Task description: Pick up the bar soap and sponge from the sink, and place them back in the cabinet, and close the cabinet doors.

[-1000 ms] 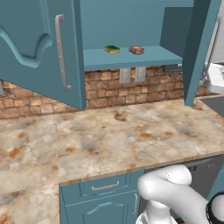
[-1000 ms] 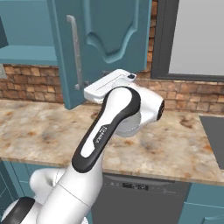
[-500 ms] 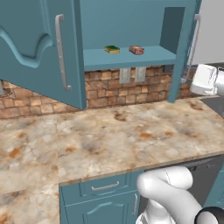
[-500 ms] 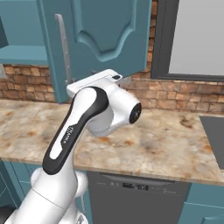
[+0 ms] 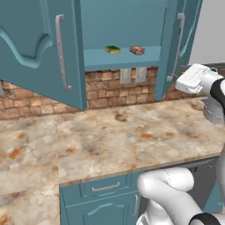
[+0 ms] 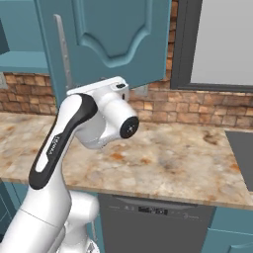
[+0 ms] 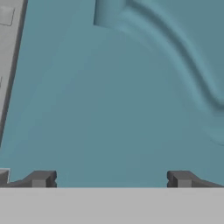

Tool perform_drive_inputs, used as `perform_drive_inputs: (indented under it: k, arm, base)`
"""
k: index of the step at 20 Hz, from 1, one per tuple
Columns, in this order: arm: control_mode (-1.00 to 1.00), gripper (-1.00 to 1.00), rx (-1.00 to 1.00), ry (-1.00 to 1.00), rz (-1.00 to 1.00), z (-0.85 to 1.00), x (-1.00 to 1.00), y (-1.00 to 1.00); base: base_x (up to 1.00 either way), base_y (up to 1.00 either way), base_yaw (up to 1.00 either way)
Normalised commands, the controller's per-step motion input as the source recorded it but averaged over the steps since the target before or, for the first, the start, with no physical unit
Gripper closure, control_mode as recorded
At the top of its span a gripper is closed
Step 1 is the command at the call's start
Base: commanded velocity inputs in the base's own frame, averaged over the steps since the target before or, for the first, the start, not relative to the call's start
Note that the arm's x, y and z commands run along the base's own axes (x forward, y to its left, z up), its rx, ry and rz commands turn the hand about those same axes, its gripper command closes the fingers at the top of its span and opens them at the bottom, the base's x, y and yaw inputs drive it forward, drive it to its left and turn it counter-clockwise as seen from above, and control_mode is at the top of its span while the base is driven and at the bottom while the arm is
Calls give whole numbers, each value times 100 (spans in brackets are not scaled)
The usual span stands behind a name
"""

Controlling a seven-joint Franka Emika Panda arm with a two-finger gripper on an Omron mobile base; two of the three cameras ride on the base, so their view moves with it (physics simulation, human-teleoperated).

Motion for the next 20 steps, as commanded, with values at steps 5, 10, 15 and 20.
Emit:
perform_drive_inputs:
  k: [5, 10, 15, 20]
  arm:
    - [-100, -100, 0, 0, -14, 0, 35, 3]
    - [-100, -100, 0, 0, -13, 0, 36, 1]
    - [-100, -100, 0, 0, -14, 0, 40, 5]
    - [-100, -100, 0, 0, -15, 0, 39, 11]
  base:
    - [0, 0, 0]
    - [0, 0, 0]
    - [0, 0, 0]
    - [0, 0, 0]
